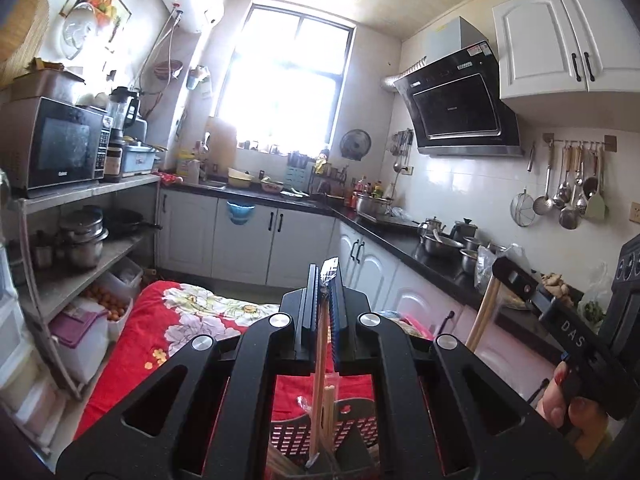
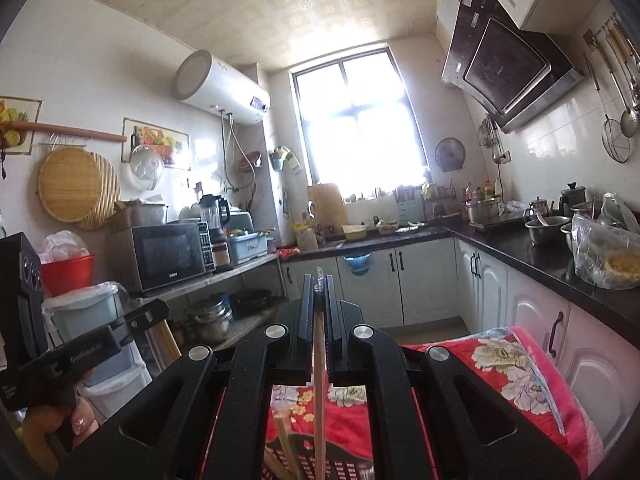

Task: Organize utensils
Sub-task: 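Lift the held chopsticks with both tools and carry them over the caddy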

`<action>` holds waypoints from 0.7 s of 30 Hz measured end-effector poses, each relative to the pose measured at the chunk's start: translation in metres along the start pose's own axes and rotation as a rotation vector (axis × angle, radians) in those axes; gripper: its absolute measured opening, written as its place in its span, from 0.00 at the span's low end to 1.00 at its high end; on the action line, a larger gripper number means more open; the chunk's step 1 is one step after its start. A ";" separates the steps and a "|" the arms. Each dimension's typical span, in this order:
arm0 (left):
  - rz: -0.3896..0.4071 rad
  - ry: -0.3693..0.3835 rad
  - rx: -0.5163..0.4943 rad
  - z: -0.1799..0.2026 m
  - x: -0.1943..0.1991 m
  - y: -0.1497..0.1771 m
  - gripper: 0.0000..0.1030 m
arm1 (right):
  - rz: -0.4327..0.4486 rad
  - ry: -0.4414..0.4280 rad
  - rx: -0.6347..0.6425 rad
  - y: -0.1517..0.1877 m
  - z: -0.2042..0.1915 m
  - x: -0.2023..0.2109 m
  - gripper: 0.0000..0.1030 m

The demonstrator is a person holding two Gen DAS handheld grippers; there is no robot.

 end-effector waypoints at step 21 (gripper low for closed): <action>-0.075 -0.010 -0.004 -0.004 -0.039 0.060 0.02 | -0.034 0.064 0.025 0.073 0.004 -0.037 0.05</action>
Point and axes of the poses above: each gripper's, at about its wrist camera, not at the fingertips, and x roughly against the way its jaws point, z to its right, y to its underside, the point moved 5 cm from there along -x, roughly the way its jaws point, and after that the axes turned 15 degrees about y, right-handed, at the moved point
